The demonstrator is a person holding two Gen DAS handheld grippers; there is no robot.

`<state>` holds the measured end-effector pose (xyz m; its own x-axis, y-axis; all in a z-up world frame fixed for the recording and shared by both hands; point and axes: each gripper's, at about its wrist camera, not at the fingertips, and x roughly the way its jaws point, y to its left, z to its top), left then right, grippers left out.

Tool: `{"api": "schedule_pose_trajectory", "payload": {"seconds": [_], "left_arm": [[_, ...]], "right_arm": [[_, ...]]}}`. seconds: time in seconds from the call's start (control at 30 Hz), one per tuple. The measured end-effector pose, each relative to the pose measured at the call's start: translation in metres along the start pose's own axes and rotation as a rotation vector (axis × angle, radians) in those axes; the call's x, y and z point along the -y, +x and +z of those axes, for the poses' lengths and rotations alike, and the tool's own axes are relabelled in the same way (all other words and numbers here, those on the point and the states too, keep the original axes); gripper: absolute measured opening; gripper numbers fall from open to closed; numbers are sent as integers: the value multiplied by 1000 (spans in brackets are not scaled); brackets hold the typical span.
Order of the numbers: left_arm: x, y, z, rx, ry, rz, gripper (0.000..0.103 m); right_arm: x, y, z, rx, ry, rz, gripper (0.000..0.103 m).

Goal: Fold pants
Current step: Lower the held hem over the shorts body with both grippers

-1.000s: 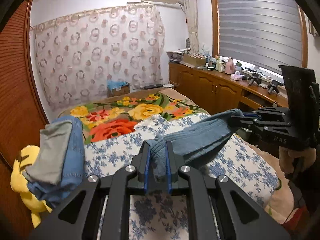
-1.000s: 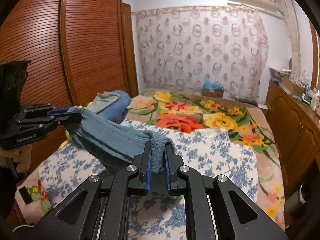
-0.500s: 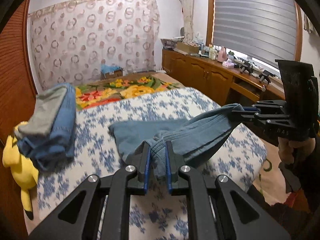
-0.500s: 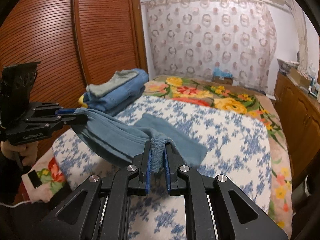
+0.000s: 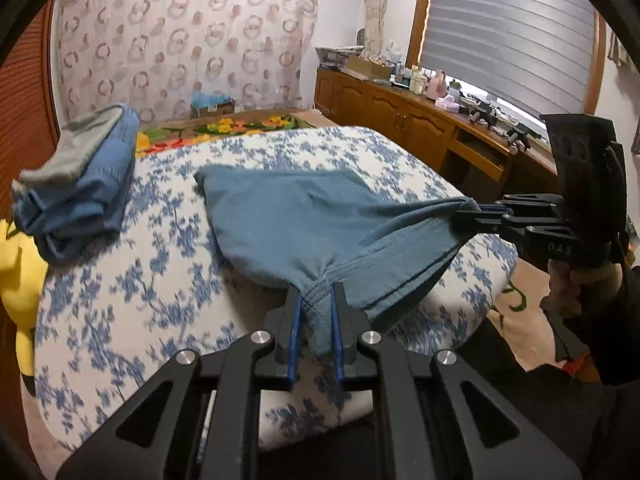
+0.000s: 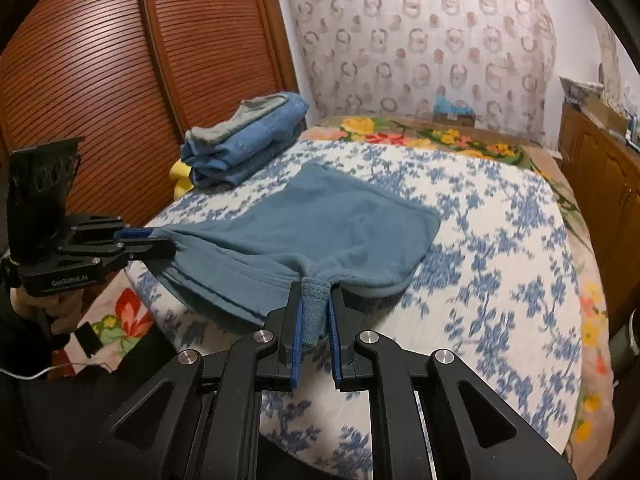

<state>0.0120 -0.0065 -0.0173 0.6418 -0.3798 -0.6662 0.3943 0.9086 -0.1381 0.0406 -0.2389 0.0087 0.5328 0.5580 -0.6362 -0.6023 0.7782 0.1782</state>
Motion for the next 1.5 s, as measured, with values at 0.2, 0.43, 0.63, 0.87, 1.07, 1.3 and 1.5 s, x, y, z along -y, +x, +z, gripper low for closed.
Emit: {"api": "schedule_pose_trajectory", "payload": {"seconds": [0.2, 0.43, 0.63, 0.87, 1.07, 1.3, 1.5], "left_arm": [[2, 1, -18, -35, -14, -16, 10], [6, -10, -21, -29, -15, -24, 10], [-2, -1, -4, -17, -9, -10, 10], [-18, 14, 31, 25, -13, 15, 10], [-32, 39, 54, 20, -38, 36, 11], [-39, 59, 69, 22, -28, 60, 11], [-47, 73, 71, -14, -47, 79, 16]], "right_arm": [[-4, 0, -18, -34, 19, 20, 8], [-12, -11, -25, -26, 20, 33, 8], [-5, 1, -10, 1, 19, 3, 8], [9, 22, 20, 51, 10, -58, 8], [23, 46, 36, 52, 6, -106, 8], [39, 72, 42, 27, 21, -134, 8], [47, 89, 41, 5, 41, -138, 9]]}}
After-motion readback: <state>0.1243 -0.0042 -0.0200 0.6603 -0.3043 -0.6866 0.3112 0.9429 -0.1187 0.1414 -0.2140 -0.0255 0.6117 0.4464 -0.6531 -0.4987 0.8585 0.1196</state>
